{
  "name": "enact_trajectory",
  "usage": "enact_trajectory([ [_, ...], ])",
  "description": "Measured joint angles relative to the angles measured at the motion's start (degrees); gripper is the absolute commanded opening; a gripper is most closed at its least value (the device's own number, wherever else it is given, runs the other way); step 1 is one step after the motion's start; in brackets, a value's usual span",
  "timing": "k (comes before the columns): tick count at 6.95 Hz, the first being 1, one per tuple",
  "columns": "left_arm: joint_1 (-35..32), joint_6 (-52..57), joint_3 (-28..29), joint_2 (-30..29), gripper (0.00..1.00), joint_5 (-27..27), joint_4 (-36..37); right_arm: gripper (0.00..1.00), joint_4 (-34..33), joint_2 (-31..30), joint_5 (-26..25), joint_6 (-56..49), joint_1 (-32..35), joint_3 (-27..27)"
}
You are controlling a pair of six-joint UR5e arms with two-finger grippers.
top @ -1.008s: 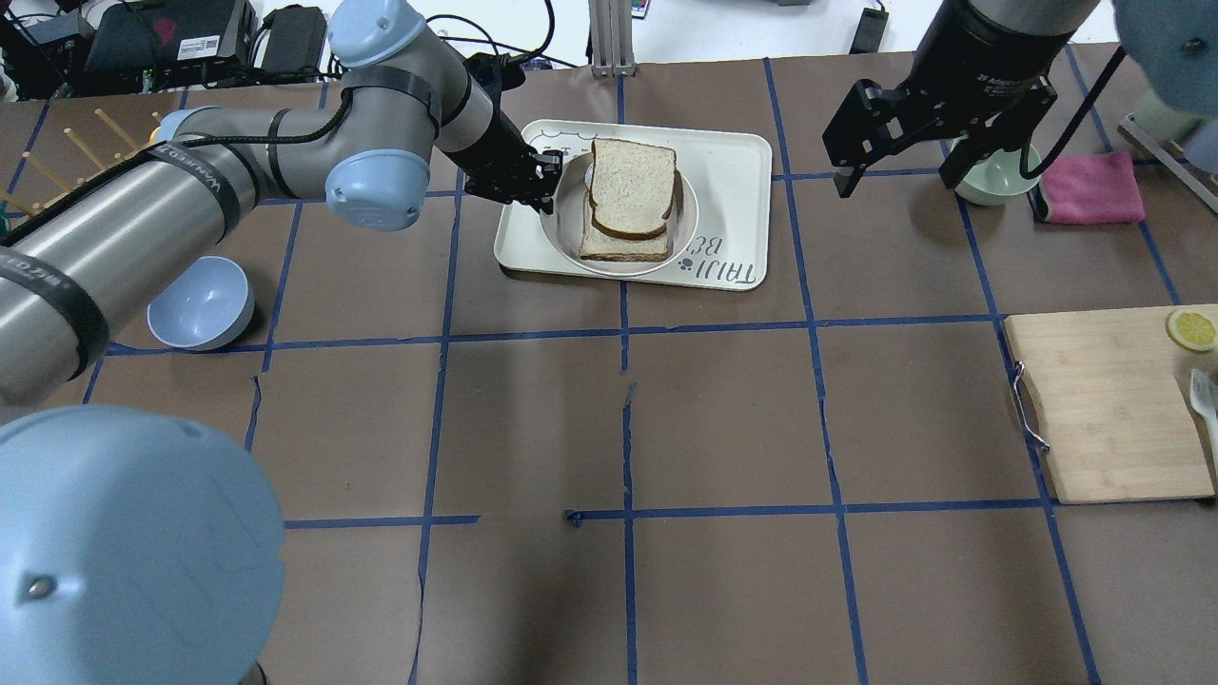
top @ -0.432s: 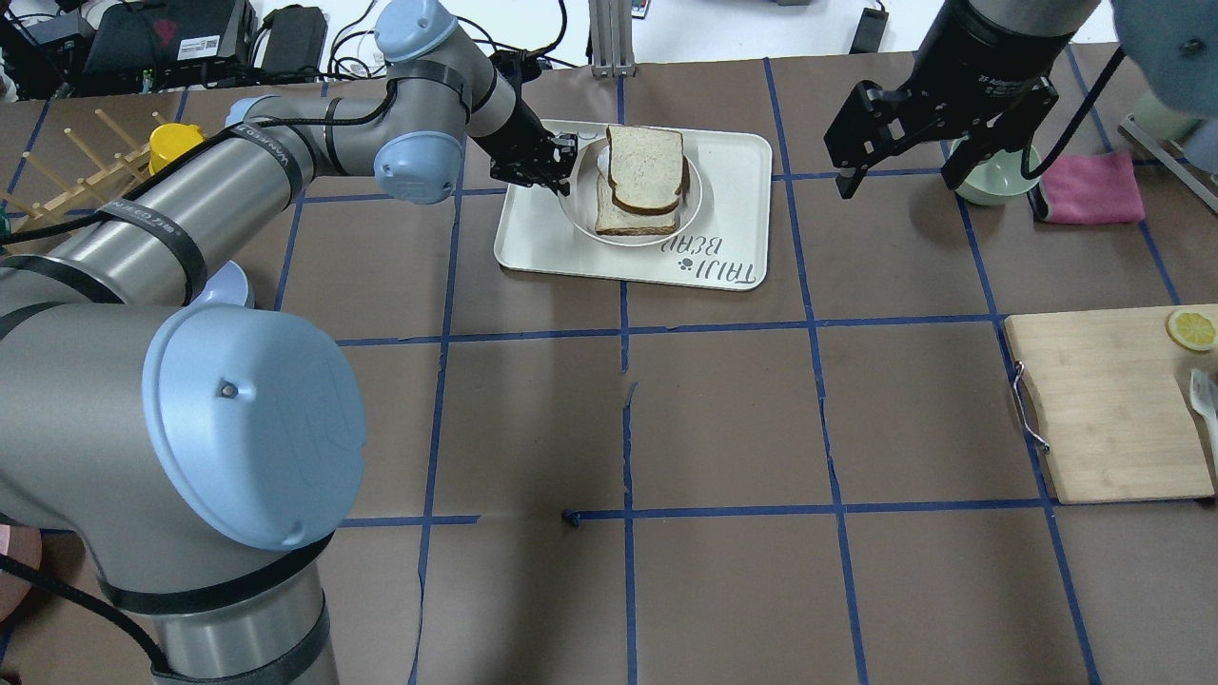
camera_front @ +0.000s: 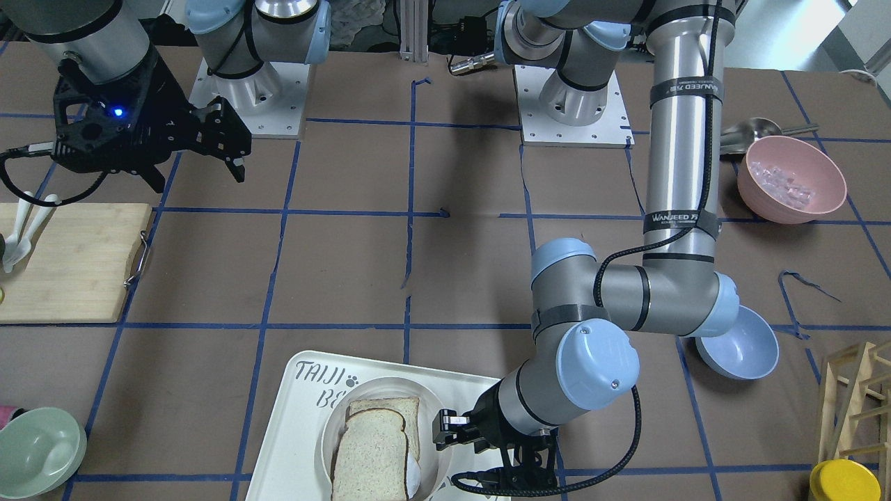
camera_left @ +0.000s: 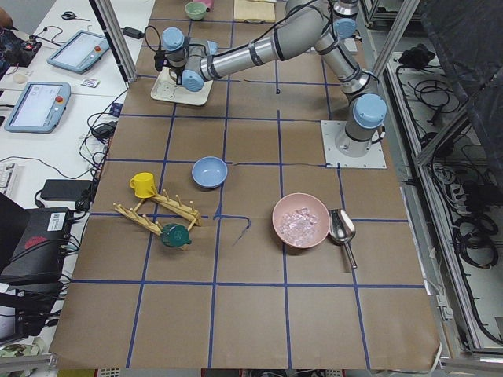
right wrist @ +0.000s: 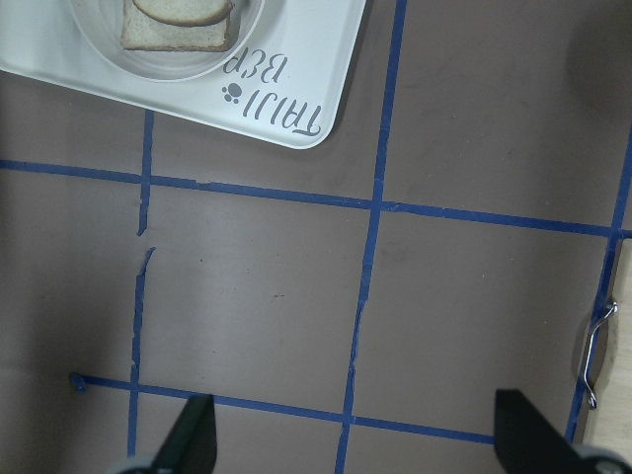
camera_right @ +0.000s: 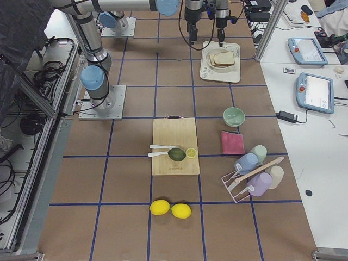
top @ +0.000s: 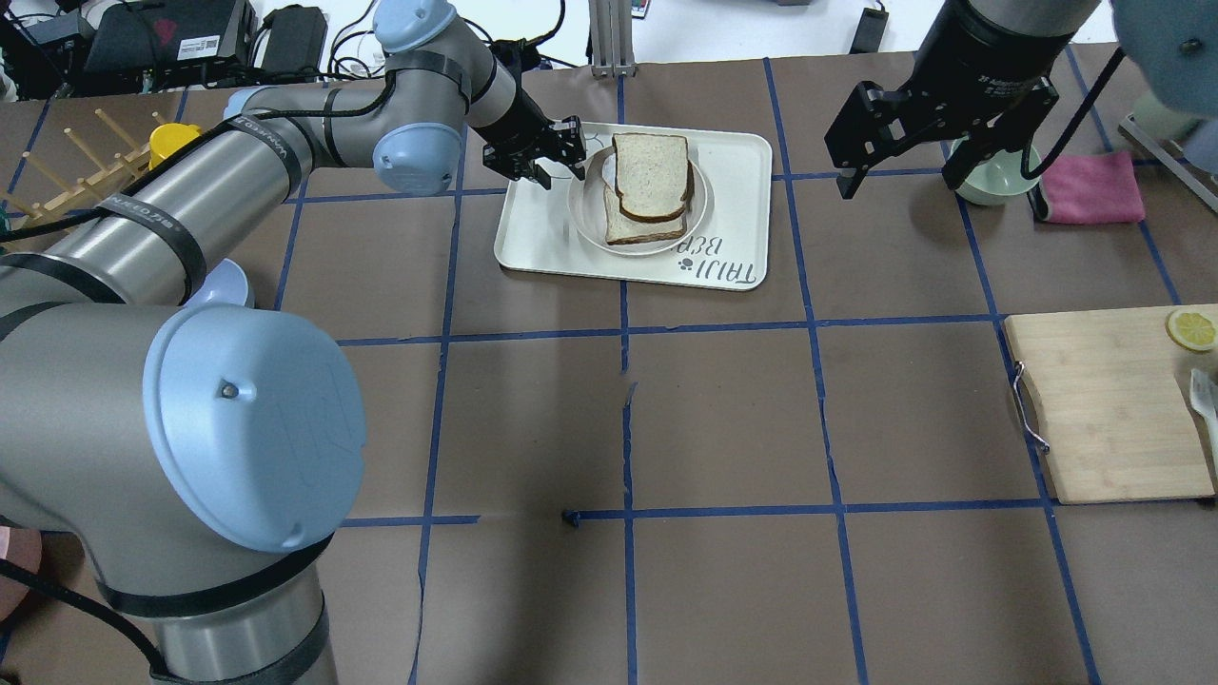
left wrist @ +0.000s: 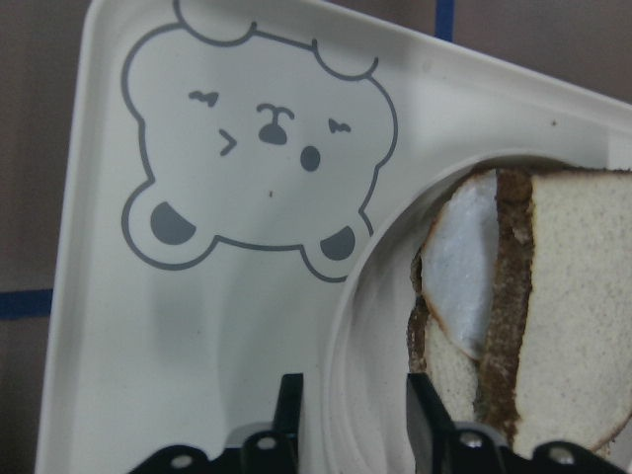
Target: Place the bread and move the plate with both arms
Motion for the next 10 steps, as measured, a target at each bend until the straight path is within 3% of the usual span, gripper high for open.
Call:
enact_trajectory([
  [4, 5.91, 0.89, -1.91, 12.28, 1.0, 6.11, -13.5, 1.0, 0.07, 0.0, -0.01, 0.07, 0.0, 0.0],
  [6, 7.51, 1.29, -4.81, 20.64, 1.0, 9.04, -20.89, 1.0, 0.07, 0.0, 0.03, 0.07, 0.0, 0.06],
  [8, 10.01, 5.64, -7.49, 28.48, 1.0, 15.26, -29.34, 1.0, 0.07, 0.0, 0.0, 0.08, 0.0, 0.08],
  [10, 11.09, 7.39, -12.19, 35.07, 1.0, 17.74, -32.92, 1.0, 0.05, -0.05, -0.15, 0.14, 0.01, -0.04],
])
